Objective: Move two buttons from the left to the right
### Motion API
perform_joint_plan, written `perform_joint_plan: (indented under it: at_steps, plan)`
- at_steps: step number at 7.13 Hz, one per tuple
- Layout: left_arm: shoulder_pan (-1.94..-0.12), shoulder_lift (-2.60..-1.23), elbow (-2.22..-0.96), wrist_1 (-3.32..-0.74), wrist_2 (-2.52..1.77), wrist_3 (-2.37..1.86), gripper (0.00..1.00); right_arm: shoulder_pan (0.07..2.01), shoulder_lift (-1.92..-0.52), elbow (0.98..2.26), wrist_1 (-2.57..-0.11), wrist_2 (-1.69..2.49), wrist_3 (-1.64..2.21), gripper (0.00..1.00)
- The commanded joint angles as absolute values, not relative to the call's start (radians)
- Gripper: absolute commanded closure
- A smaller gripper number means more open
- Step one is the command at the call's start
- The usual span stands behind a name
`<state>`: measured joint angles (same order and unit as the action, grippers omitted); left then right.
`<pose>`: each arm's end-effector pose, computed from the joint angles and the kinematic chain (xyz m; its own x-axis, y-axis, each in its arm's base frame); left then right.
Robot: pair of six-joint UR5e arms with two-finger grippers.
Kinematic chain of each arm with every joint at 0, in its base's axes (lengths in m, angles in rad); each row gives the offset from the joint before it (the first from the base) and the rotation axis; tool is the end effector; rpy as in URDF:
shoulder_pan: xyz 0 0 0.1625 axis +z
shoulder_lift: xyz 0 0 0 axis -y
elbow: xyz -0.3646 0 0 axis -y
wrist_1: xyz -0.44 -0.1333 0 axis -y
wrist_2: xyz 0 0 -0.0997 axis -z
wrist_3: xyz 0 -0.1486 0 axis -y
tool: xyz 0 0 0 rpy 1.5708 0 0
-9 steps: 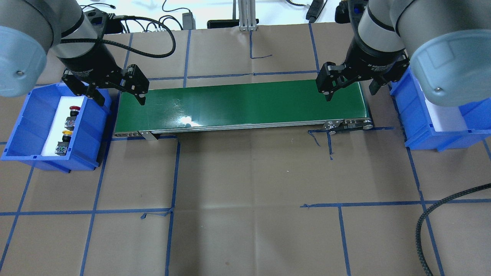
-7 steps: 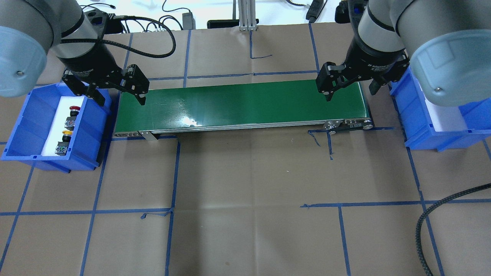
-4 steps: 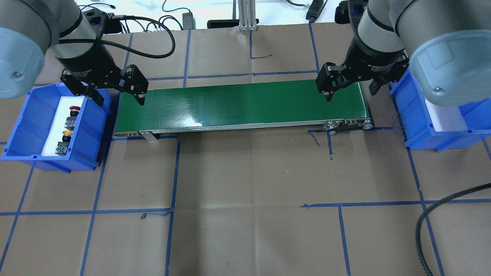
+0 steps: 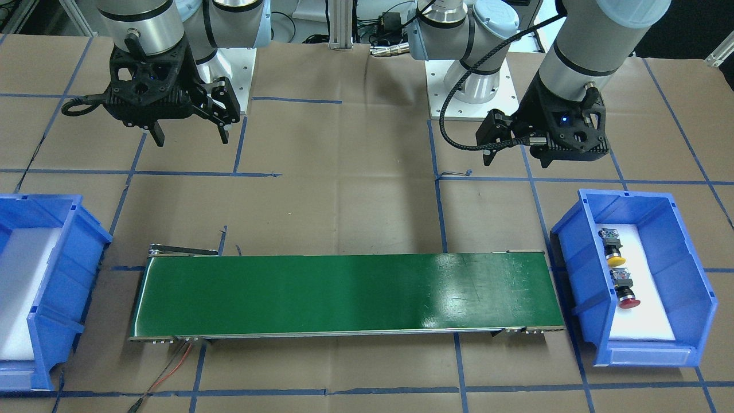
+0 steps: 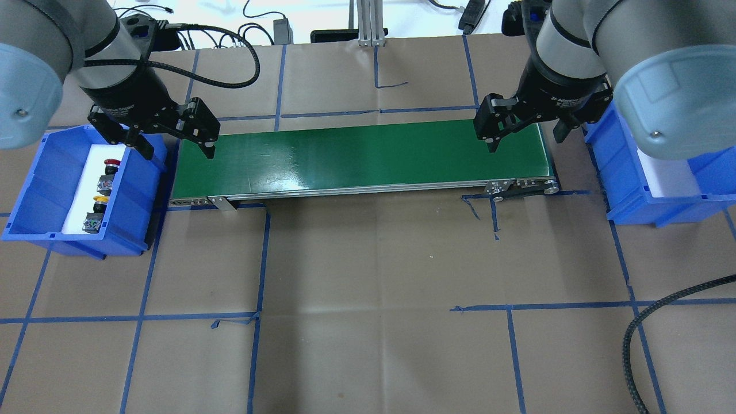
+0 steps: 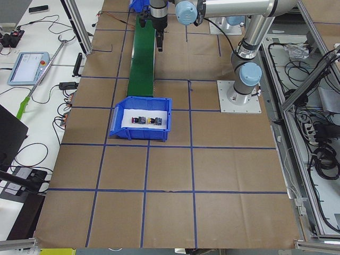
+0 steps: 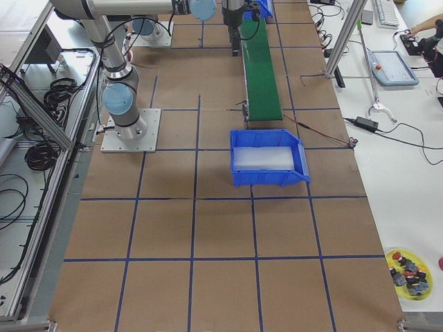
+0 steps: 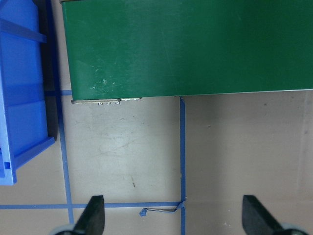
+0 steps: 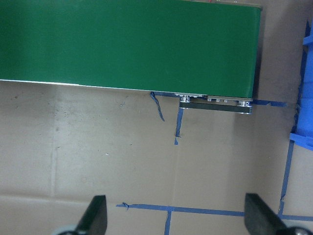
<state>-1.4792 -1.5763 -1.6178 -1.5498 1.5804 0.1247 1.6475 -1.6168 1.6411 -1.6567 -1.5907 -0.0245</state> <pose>-0.0823 -0.5462 0.3523 -0.9994 0.0333 -0.0056 0.0331 0.9989 0.0325 0.1707 -0.5202 0.3739 -0.9948 -0.0997 0.0214 -0.1009 0.9930 -0.0611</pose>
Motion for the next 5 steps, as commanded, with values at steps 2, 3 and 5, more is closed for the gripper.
perform_joint_plan:
  at_steps: [2,3,5]
  plan:
    - [-1.195,-1.577,-1.618,-1.561,1.58,0.365,0.0,1.647,-1.617,1.641,-1.657,-1.591,-0.025,0.0]
    - [-1.07,-1.589,-1.618,-1.563,1.582,0.514,0.0,1.647,-1.617,1.641,-1.655,-1.592,-0.025,0.0]
    - [-0.877,-1.64,-1.618,-1.549,1.571,0.723,0.0,1.647,-1.617,1.641,-1.655,-1.594,-0.026,0.0]
